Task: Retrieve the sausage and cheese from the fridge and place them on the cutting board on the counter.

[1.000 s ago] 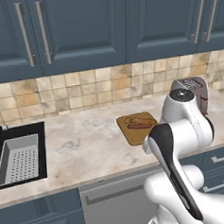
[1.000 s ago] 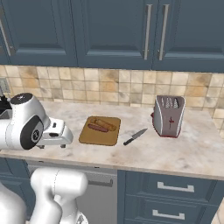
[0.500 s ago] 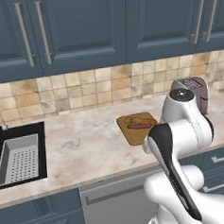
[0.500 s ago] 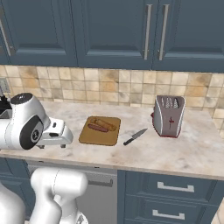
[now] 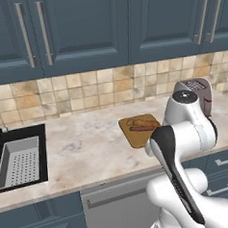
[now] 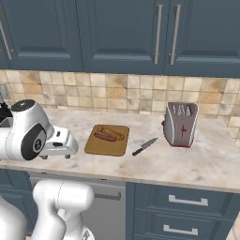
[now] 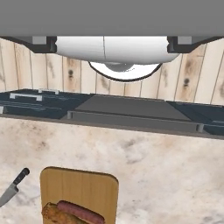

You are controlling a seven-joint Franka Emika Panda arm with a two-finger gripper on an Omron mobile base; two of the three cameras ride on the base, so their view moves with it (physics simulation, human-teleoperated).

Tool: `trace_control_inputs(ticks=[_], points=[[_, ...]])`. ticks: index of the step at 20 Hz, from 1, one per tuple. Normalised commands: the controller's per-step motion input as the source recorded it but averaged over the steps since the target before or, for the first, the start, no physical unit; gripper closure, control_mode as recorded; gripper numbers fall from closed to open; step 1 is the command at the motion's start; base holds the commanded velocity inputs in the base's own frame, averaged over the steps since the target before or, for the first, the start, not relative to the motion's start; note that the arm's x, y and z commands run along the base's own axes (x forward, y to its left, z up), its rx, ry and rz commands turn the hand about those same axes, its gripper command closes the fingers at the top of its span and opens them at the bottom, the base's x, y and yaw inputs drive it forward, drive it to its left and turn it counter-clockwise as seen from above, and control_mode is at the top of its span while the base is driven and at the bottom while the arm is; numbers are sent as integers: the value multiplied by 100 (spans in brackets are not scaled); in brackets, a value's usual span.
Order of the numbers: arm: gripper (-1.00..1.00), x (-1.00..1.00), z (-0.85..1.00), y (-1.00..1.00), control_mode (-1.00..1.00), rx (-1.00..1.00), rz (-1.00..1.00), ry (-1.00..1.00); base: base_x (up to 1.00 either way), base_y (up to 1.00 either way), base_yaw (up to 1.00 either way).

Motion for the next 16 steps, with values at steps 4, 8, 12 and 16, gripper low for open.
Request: trace_control_inputs(ticks=[4,8,12,16], points=[[-100,0,0,0,100,0,0,0,0,0,0],[-100,0,0,0,100,0,0,0,0,0,0],[-100,0,0,0,100,0,0,0,0,0,0],[-100,0,0,0,100,0,0,0,-2,0,0]])
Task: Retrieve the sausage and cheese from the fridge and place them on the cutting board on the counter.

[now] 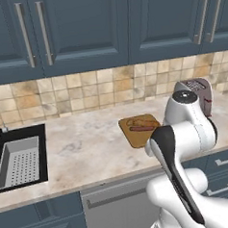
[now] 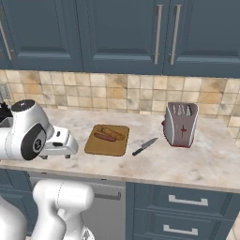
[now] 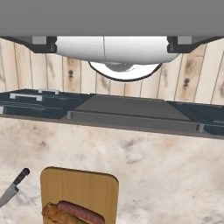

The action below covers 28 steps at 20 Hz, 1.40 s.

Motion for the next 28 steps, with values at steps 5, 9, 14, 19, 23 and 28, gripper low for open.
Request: trace_control_inputs(ticks=[5,9,14,19,23,28], points=[[-100,0,0,0,100,0,0,0,-92,-21,0],[-100,0,0,0,100,0,0,0,-61,-41,3],[-100,0,0,0,100,0,0,0,0,-48,23],[-100,0,0,0,100,0,0,0,0,-50,43],[-100,0,0,0,100,0,0,0,-18,-44,56],[-100,0,0,0,100,0,0,0,-18,-41,69]])
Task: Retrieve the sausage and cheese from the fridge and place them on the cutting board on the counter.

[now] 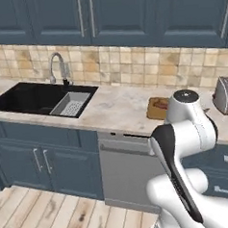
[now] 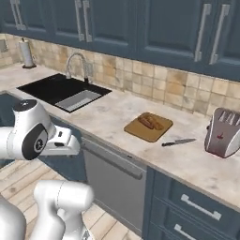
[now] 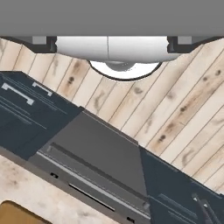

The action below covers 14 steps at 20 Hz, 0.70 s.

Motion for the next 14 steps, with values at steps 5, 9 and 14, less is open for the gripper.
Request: trace_control_inputs(ticks=[5,9,14], points=[[-100,0,0,0,100,0,0,0,-4,-48,78],[-100,0,0,0,100,0,0,0,0,-40,80],[-100,0,0,0,100,0,0,0,0,-27,79]])
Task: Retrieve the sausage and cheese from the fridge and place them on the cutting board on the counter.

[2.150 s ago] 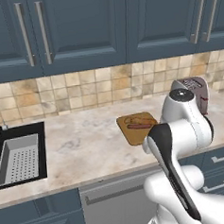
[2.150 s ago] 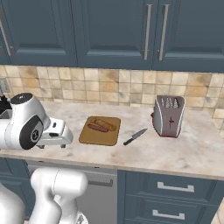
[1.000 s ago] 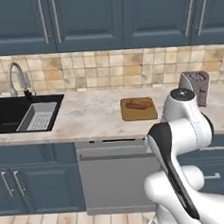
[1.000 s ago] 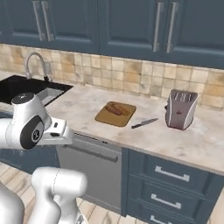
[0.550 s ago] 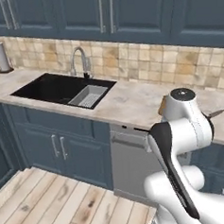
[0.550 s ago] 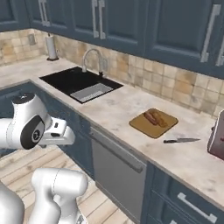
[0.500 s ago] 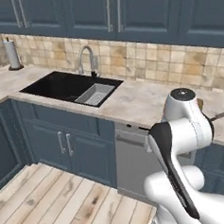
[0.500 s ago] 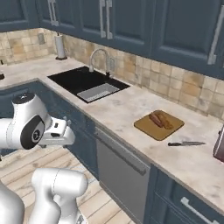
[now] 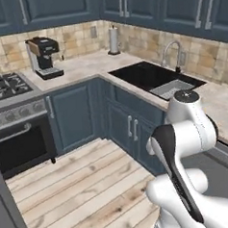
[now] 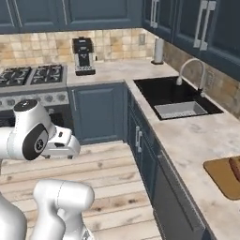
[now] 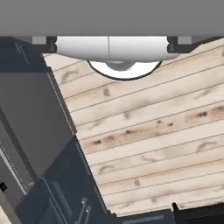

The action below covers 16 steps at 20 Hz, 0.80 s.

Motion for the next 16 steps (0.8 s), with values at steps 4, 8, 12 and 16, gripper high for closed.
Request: trace_control_inputs(ticks=[4,8,12,16], points=[[-100,0,0,0,100,0,0,0,0,-12,81],[-100,0,0,0,100,0,0,0,0,-6,82],[-100,0,0,0,100,0,0,0,0,-9,81],[-100,0,0,0,100,0,0,0,0,-2,81]])
